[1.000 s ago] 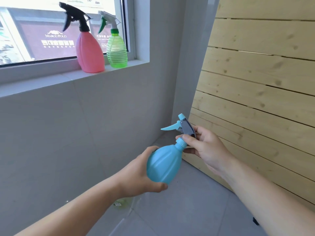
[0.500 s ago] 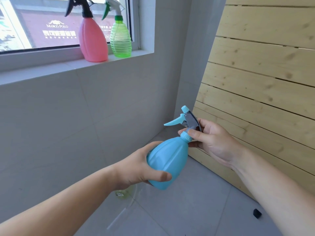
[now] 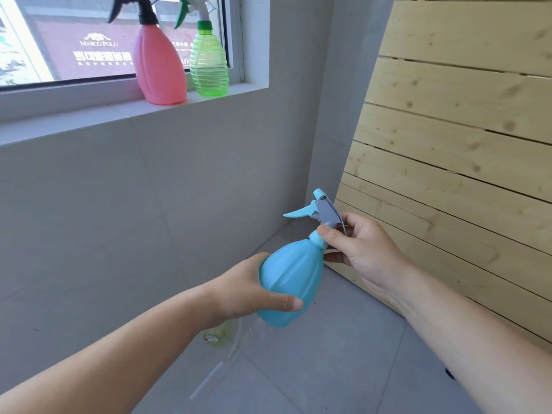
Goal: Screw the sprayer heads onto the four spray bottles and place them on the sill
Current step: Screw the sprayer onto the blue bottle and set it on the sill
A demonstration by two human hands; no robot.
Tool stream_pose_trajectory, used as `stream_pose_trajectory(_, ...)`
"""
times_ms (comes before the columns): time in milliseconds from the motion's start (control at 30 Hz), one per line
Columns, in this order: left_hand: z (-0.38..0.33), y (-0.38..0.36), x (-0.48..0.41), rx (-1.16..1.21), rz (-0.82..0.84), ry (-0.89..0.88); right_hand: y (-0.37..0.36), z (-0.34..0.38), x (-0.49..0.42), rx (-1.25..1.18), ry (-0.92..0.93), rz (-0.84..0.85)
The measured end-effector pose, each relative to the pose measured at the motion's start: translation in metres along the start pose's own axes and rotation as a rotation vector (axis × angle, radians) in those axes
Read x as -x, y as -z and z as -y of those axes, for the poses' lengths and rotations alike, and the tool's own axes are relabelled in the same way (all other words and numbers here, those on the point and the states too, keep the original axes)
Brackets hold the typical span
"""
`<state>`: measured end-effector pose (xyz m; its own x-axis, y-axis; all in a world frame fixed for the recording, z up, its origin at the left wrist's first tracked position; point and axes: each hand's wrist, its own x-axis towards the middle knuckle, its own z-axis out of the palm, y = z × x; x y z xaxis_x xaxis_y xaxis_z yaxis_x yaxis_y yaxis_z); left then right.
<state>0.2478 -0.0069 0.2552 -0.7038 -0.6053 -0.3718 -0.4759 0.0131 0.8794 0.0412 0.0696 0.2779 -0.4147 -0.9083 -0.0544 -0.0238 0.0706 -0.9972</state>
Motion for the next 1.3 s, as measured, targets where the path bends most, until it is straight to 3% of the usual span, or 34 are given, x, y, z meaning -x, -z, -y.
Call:
stream_pose_trajectory(267, -0.007, -0.004, 0.001, 0.153, -0.050, 0.058, 0.000, -0.001, -0.002, -0.028, -0.044, -0.019)
stream_pose_trajectory(467, -0.003, -0.002, -0.001, 0.250, 0.021, 0.074, 0.000, -0.001, -0.002, -0.039, -0.051, -0.022)
stream_pose_trajectory(767, -0.007, -0.005, -0.002, 0.130, 0.042, 0.040, -0.005, -0.002, -0.002, -0.065, -0.067, -0.019)
stream_pose_trajectory(1033, -0.004, 0.000, 0.001, 0.260, 0.110, 0.072, -0.006, -0.001, -0.001, -0.095, -0.071, -0.017)
stream_pose_trajectory(1167, -0.009, -0.006, 0.000, 0.068, 0.031, 0.062, -0.008, -0.003, -0.001, -0.088, -0.080, -0.017)
stream_pose_trajectory(1300, -0.009, -0.007, 0.002, 0.087, 0.064, 0.064, -0.010, -0.003, -0.001, -0.095, -0.079, -0.023)
